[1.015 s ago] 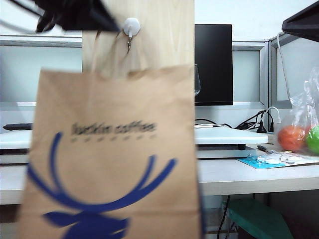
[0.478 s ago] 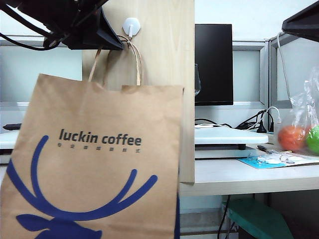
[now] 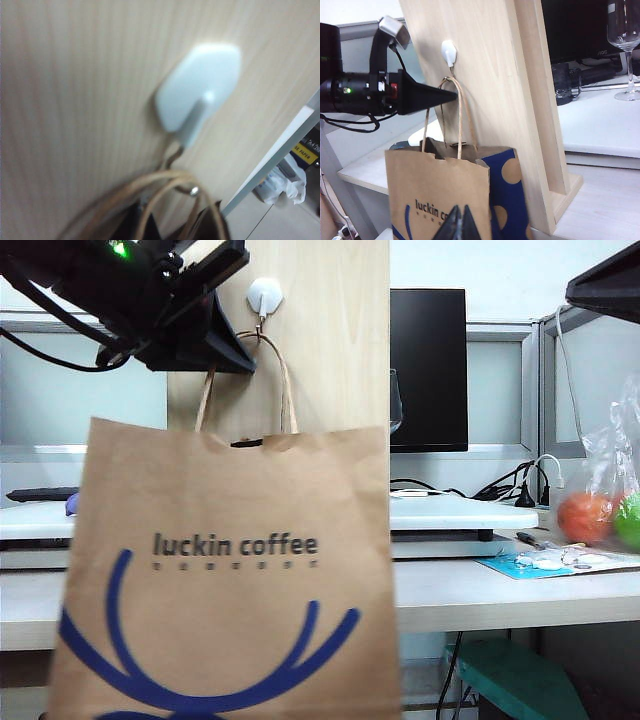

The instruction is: Pick up the paper bag and hang it on the hook.

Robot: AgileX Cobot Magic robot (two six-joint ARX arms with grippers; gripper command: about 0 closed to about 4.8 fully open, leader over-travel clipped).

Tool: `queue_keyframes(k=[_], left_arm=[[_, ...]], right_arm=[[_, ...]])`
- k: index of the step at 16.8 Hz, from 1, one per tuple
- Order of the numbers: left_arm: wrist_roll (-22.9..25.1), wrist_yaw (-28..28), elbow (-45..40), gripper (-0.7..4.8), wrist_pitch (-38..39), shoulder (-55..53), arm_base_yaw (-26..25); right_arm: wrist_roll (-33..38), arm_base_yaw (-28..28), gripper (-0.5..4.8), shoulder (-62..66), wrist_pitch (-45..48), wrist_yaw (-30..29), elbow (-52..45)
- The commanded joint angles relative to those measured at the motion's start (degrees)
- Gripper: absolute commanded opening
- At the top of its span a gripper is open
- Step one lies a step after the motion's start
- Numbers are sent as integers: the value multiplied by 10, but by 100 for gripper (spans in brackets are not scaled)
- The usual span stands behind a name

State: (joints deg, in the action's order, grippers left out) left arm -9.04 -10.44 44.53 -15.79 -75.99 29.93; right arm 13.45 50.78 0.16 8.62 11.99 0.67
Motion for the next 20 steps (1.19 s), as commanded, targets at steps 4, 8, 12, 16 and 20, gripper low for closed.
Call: queue_keyframes(k=[4, 8, 12, 16, 20], left_arm=[[-2, -67, 5, 161, 40, -1, -1], [-19, -132, 5, 161, 100, 18, -1], [-16, -132, 5, 160, 140, 68, 0], [10, -78, 5, 160, 151, 118, 0], [21, -38, 4, 160, 164, 120, 0]], right_arm=[[-2, 1, -1, 0, 20, 1, -4], [-2, 1, -1, 0, 19, 1, -4], [-2, 1, -1, 0, 19, 1, -4], [-2, 1, -1, 0, 19, 1, -4], [-2, 1, -1, 0, 20, 1, -4]])
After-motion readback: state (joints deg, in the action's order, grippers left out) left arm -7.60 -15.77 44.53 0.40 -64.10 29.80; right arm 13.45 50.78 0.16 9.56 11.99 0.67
